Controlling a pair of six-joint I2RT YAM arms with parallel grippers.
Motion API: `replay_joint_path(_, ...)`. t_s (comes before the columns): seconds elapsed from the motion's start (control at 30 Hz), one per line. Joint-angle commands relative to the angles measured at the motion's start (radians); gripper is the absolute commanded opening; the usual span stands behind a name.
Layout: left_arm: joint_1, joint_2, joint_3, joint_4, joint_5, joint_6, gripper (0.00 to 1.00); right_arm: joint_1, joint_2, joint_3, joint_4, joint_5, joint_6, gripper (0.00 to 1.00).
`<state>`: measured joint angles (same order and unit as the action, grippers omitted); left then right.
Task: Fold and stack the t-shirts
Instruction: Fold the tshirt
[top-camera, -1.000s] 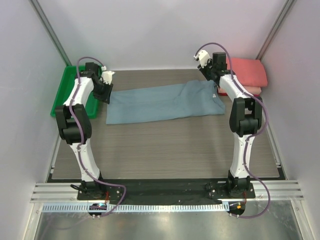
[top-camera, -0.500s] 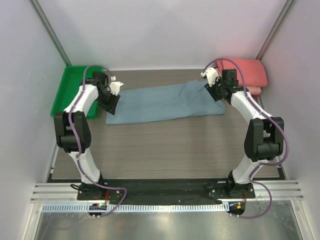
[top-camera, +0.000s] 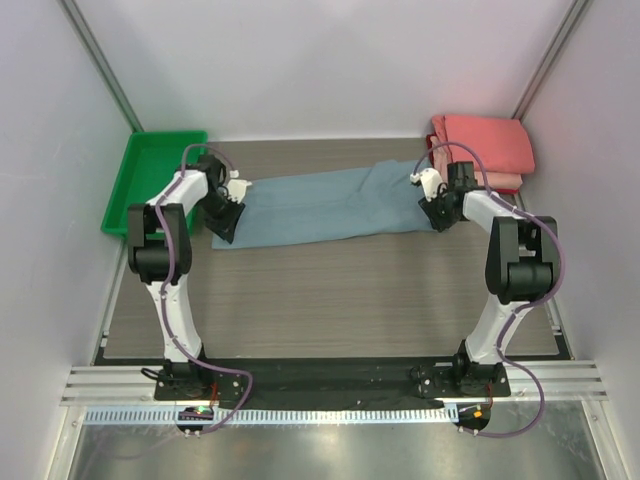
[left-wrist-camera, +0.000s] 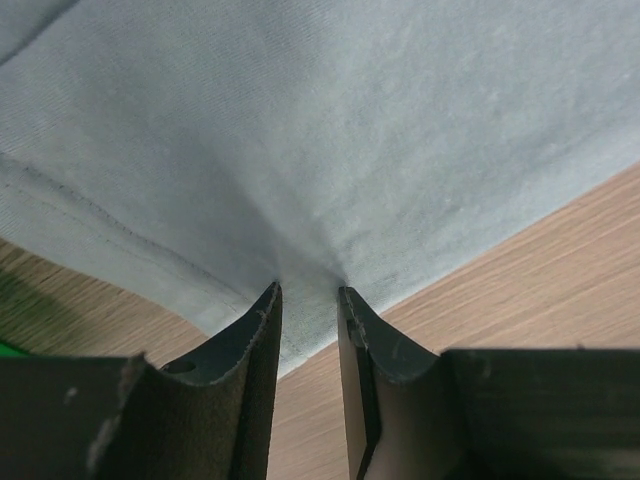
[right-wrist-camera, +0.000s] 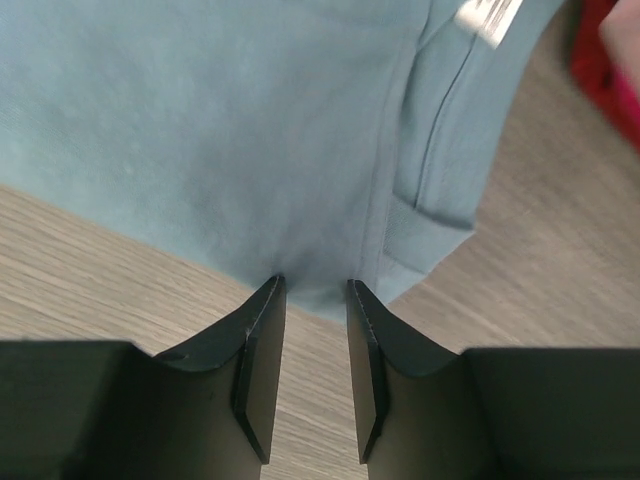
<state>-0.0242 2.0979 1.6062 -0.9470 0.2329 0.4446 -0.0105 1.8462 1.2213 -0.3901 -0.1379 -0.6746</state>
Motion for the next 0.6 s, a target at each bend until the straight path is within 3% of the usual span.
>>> replay_joint_path(0.0,0.004,0.010,0.018,-0.004,-0.024,-0.018,0.30,-0.023,0.015,-0.023,0.002,0.018,-0.014,0.36)
replay_joint_path(0.23,0.006,-0.004,-0.034,-0.002,-0.052,-0.011,0.29,-0.048,-0.047,-0.153,-0.038,0.032,-0.025,0.35)
replay_joint_path(0.57,0.006,-0.122,-0.228,0.028,-0.066,0.000,0.28,-0.049,-0.228,-0.296,-0.121,0.014,-0.029,0.35)
